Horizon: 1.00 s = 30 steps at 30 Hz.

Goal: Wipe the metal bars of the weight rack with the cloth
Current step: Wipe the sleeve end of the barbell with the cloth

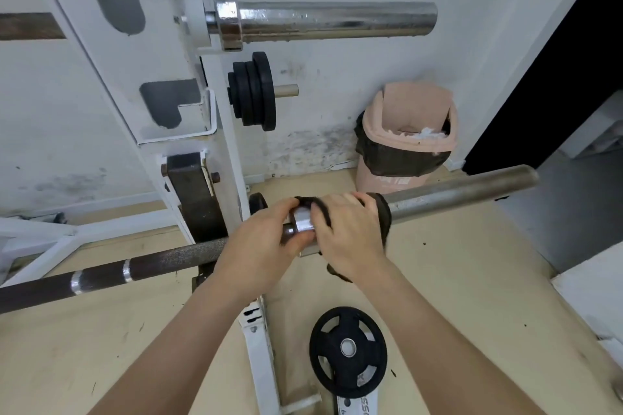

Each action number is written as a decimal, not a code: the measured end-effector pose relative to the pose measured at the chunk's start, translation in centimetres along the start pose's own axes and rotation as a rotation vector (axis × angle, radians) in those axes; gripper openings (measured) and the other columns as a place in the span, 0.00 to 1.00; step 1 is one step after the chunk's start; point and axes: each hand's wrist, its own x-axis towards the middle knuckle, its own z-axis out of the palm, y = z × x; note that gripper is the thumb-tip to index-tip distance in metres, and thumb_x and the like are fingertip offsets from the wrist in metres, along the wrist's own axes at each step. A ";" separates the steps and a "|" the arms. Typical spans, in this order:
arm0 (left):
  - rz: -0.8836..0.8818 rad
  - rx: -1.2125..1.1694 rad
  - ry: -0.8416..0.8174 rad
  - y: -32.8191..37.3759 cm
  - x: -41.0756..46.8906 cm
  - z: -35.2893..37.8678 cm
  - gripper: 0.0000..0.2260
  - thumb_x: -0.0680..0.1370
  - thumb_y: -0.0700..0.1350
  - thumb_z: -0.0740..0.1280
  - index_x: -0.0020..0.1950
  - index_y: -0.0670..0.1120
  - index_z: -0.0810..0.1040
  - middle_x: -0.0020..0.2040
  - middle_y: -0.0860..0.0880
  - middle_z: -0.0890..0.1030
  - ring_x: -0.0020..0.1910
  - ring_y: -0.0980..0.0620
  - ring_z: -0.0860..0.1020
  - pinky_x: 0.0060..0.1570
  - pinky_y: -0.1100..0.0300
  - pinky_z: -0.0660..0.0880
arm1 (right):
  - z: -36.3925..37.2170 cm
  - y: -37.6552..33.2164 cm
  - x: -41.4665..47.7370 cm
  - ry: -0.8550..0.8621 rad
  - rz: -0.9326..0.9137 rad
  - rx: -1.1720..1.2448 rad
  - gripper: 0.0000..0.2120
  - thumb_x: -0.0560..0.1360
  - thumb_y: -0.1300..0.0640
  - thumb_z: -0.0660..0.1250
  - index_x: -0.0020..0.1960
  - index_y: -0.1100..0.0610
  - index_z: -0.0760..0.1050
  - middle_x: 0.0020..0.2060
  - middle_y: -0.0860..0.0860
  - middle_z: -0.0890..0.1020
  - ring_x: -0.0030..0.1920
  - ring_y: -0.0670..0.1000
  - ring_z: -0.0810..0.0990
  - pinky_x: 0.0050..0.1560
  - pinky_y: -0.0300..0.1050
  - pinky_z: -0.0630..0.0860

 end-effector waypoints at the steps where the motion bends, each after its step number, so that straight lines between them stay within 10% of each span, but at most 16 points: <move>1: -0.001 -0.003 0.010 -0.1 -0.1 0.0 0.20 0.74 0.52 0.71 0.65 0.55 0.71 0.53 0.60 0.76 0.48 0.58 0.74 0.42 0.69 0.68 | -0.5 1.0 -0.2 0.013 -0.031 0.037 0.22 0.76 0.47 0.46 0.48 0.49 0.79 0.44 0.45 0.82 0.48 0.48 0.77 0.59 0.47 0.62; 8: -0.040 -0.078 0.073 0.0 -0.3 -0.4 0.17 0.75 0.57 0.68 0.62 0.55 0.72 0.56 0.60 0.74 0.52 0.62 0.72 0.50 0.65 0.70 | -4.3 7.5 2.7 -0.067 0.299 -0.061 0.18 0.79 0.51 0.50 0.39 0.52 0.75 0.42 0.52 0.82 0.52 0.54 0.76 0.60 0.51 0.62; 16: -0.008 0.009 0.090 0.1 -0.9 -0.6 0.18 0.69 0.49 0.77 0.57 0.52 0.78 0.51 0.56 0.79 0.49 0.56 0.77 0.49 0.60 0.75 | -0.8 1.3 0.9 -0.032 -0.108 -0.056 0.21 0.78 0.47 0.47 0.50 0.49 0.78 0.45 0.46 0.83 0.49 0.51 0.79 0.55 0.47 0.63; 19: 0.034 -0.079 0.110 -0.1 -0.7 -0.4 0.10 0.71 0.49 0.75 0.50 0.53 0.82 0.53 0.58 0.77 0.55 0.56 0.74 0.55 0.59 0.74 | -2.7 6.6 2.8 -0.102 0.080 -0.193 0.20 0.79 0.48 0.47 0.48 0.54 0.76 0.42 0.55 0.83 0.45 0.60 0.80 0.43 0.50 0.69; 23: -0.011 -0.018 0.040 0.3 -0.1 -0.3 0.20 0.74 0.53 0.72 0.65 0.54 0.75 0.59 0.60 0.74 0.58 0.58 0.71 0.57 0.63 0.67 | -2.9 8.0 3.4 -0.039 0.308 -0.232 0.21 0.77 0.47 0.42 0.42 0.51 0.72 0.45 0.55 0.83 0.51 0.58 0.79 0.48 0.48 0.62; 30: 0.078 0.111 0.060 0.8 -0.5 0.2 0.20 0.68 0.47 0.77 0.57 0.52 0.75 0.53 0.58 0.72 0.54 0.55 0.72 0.53 0.62 0.70 | -0.7 3.2 -2.0 0.021 -0.151 0.053 0.18 0.78 0.49 0.52 0.63 0.48 0.75 0.59 0.42 0.78 0.63 0.44 0.72 0.68 0.46 0.57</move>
